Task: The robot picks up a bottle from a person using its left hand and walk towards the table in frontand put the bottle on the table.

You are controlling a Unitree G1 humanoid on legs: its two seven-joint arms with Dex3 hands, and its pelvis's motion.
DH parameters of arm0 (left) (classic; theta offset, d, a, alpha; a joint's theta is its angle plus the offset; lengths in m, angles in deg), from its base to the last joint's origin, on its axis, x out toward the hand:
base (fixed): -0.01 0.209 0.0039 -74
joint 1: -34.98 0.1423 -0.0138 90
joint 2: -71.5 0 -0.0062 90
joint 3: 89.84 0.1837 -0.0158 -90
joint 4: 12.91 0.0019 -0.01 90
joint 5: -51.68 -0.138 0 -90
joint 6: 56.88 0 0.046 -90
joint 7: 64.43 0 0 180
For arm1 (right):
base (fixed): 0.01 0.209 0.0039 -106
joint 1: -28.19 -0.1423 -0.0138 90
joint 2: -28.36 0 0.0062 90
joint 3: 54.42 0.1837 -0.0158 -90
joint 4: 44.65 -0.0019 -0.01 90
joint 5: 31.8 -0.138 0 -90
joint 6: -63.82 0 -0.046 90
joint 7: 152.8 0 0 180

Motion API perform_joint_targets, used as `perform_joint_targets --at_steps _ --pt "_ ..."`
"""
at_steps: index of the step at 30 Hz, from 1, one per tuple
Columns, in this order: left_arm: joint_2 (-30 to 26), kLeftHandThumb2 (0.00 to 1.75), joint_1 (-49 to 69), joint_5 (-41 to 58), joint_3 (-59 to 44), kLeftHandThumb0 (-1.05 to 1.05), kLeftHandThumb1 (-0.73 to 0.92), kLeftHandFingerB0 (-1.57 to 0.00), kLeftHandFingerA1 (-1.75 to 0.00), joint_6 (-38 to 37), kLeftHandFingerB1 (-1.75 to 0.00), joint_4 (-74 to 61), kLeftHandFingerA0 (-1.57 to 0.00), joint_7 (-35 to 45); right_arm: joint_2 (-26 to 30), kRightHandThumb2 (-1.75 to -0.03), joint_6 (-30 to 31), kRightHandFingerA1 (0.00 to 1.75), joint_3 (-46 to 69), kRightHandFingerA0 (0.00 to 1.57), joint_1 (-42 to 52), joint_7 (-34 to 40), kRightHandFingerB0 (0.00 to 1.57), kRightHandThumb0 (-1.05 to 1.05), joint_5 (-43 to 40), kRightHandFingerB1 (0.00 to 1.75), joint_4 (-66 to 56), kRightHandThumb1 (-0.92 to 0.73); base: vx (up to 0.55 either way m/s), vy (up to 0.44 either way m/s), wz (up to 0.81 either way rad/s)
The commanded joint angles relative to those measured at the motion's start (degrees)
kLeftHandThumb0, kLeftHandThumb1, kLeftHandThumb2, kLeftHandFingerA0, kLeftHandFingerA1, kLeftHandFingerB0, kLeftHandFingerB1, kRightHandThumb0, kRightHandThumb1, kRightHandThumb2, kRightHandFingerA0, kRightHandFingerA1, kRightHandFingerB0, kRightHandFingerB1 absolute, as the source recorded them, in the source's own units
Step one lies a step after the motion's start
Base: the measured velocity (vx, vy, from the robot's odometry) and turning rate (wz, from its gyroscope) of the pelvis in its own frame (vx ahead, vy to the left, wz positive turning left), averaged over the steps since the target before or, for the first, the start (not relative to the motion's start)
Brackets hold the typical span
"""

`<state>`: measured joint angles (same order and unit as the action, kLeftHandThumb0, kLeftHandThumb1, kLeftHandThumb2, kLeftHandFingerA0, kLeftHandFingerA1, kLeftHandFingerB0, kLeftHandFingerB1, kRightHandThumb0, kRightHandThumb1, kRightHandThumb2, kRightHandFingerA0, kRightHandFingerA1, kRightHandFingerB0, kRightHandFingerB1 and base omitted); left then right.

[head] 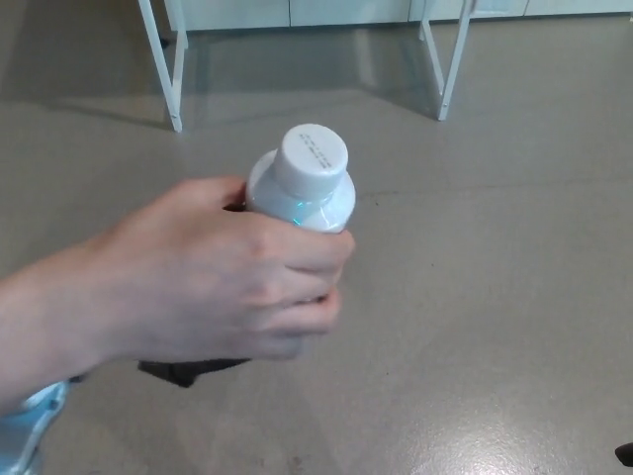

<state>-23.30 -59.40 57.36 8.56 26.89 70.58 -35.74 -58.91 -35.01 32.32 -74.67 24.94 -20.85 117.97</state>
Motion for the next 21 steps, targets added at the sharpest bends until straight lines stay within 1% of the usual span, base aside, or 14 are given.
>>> perform_joint_targets --at_steps 1,2,3,4,6,7,8,11,13,17,18,19,20,21 --pt "-1.30 0.74 -1.75 0.81 1.78 -0.65 0.40 0.00 -0.02 9.10 -0.03 -2.26 0.00 3.11 1.21 -0.61 -0.21 0.43 0.25 0.59 -0.13 -0.45 0.47 -0.43 0.13 0.37 0.51 -0.69 0.00 0.000 0.00" --pt "-1.36 0.76 -1.88 0.57 2.19 -0.62 0.37 0.00 -0.10 9.39 -0.10 -3.30 0.00 3.26 1.25 -0.61 -0.23 0.43 0.10 0.59 -0.15 -0.27 0.47 -0.44 0.33 0.37 0.57 -0.69 0.00 0.000 0.00" --pt "-1.36 0.55 -1.82 0.44 2.31 -0.63 0.44 0.00 -0.17 9.86 -0.14 -4.02 0.00 3.13 1.28 -0.61 -0.23 0.43 -0.03 0.60 -0.15 -0.19 0.47 -0.44 0.47 0.37 0.58 -0.69 0.00 0.000 0.00" --pt "-1.20 0.70 -1.67 0.30 2.52 -0.62 0.34 0.00 -0.14 10.66 -0.13 -5.23 0.00 2.75 1.36 -0.61 -0.26 0.43 -0.12 0.59 -0.15 -0.17 0.47 -0.44 0.56 0.37 0.54 -0.69 0.00 0.000 0.00" --pt "-0.57 0.69 -1.70 0.60 2.73 -0.62 0.33 0.00 -0.13 11.39 -0.15 -6.38 0.00 2.42 1.37 -0.61 -0.23 0.43 -0.05 0.58 -0.23 -0.29 0.47 -0.43 0.44 0.37 0.45 -0.70 0.00 0.000 0.00" --pt "-0.19 0.54 -1.71 0.36 2.94 -0.63 0.45 0.00 -0.15 11.60 -0.16 -7.00 0.00 2.07 1.40 -0.61 -0.24 0.43 -0.18 0.58 -0.24 -0.34 0.47 -0.43 0.55 0.37 0.40 -0.70 0.00 0.000 0.00" --pt "0.32 0.76 -1.73 0.30 3.14 -0.63 0.38 0.00 -0.08 11.72 -0.13 -7.48 0.00 1.68 1.39 -0.61 -0.19 0.42 -0.25 0.57 -0.26 -0.37 0.47 -0.43 0.60 0.37 0.37 -0.70 0.00 0.000 0.00" --pt "1.97 0.76 -2.04 -1.80 4.01 -0.60 0.37 0.00 -0.13 14.69 -0.18 -9.71 0.00 -0.86 1.46 -0.61 -0.34 0.42 -0.30 0.58 -0.31 -0.63 0.48 -0.43 0.56 0.37 0.54 -0.69 0.00 0.000 0.00" --pt "2.58 0.76 -3.05 -2.82 4.25 -0.63 0.38 0.00 -0.13 15.89 -0.13 -9.34 0.00 -1.80 1.16 -0.61 -0.36 0.43 -0.09 0.58 -0.42 -0.46 0.48 -0.42 0.29 0.38 0.35 -0.69 0.00 0.000 0.00" --pt "3.60 0.79 -3.84 -5.68 5.03 -0.62 0.38 0.00 -0.25 18.82 -0.16 -9.33 -0.01 -4.11 1.18 -0.61 -0.21 0.44 -0.07 0.58 -0.51 -0.70 0.47 -0.42 0.24 0.38 0.30 -0.69 0.00 0.000 0.00" --pt "4.33 0.56 -4.81 -7.44 5.65 -0.64 0.50 0.00 -0.29 19.67 -0.19 -8.69 -0.07 -5.49 1.23 -0.61 -0.31 0.44 -0.02 0.59 -0.66 -0.70 0.48 -0.42 0.21 0.38 0.21 -0.69 0.00 0.000 0.00" --pt "4.47 0.79 -5.02 -8.04 5.85 -0.64 0.40 -0.03 -0.40 19.97 -0.16 -8.62 -0.04 -5.89 1.25 -0.61 -0.26 0.44 -0.08 0.60 -0.75 -0.71 0.48 -0.42 0.27 0.38 0.18 -0.69 0.00 0.000 0.00" --pt "4.58 0.79 -5.21 -8.74 6.08 -0.64 0.40 -0.03 -0.40 20.36 -0.16 -8.65 -0.04 -6.33 1.28 -0.61 -0.19 0.44 -0.16 0.60 -0.85 -0.75 0.48 -0.42 0.36 0.38 0.17 -0.69 0.00 0.000 0.00" --pt "4.92 0.72 -5.47 -8.95 6.20 -0.67 0.42 -0.03 -0.41 21.06 -0.13 -8.75 -0.10 -6.66 1.30 -0.61 -0.19 0.44 -0.20 0.60 -0.98 -0.76 0.48 -0.43 0.40 0.38 0.13 -0.69 0.00 0.000 0.00"
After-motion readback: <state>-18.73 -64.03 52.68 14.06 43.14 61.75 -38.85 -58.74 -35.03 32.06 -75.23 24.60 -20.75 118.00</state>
